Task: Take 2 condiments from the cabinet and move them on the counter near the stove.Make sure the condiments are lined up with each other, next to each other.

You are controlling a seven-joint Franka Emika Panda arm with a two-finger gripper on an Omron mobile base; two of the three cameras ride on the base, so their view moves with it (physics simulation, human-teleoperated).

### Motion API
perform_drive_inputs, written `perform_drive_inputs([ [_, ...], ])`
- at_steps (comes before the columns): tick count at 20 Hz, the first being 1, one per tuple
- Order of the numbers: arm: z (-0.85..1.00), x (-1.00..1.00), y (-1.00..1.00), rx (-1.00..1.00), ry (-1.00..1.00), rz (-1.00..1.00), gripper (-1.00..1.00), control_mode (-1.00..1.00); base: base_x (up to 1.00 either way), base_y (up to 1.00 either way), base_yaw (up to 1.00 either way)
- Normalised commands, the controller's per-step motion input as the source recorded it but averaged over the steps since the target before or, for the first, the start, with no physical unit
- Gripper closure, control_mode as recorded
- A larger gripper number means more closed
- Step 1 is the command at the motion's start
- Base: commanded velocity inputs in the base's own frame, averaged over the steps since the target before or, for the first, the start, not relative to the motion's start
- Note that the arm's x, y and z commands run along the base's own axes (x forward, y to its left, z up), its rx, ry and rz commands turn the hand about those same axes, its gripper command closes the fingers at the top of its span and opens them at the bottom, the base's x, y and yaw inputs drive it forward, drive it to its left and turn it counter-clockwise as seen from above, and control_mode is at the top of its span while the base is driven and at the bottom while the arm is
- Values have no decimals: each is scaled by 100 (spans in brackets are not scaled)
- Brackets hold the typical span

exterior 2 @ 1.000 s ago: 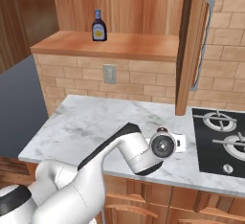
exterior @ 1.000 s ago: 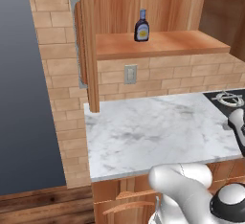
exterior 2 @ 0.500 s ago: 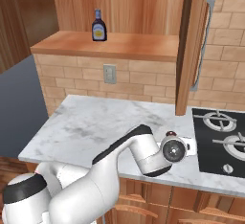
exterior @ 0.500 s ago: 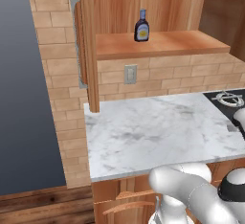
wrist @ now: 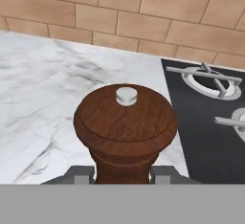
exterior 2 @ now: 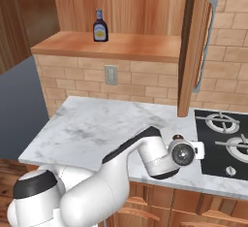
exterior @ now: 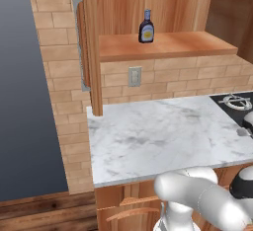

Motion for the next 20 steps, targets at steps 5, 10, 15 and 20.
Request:
perform_drive_inputs([
  [5, -13, 11, -11, 0, 0, 0, 100, -100, 0, 0, 0],
  [10, -3, 15, -22, 0, 0, 0, 100, -100, 0, 0, 0],
  [15, -8, 15, -13, 0, 0, 0, 100, -100, 0, 0, 0],
  [20, -18, 3, -2, 0, 0, 0, 100, -100, 0, 0, 0],
])
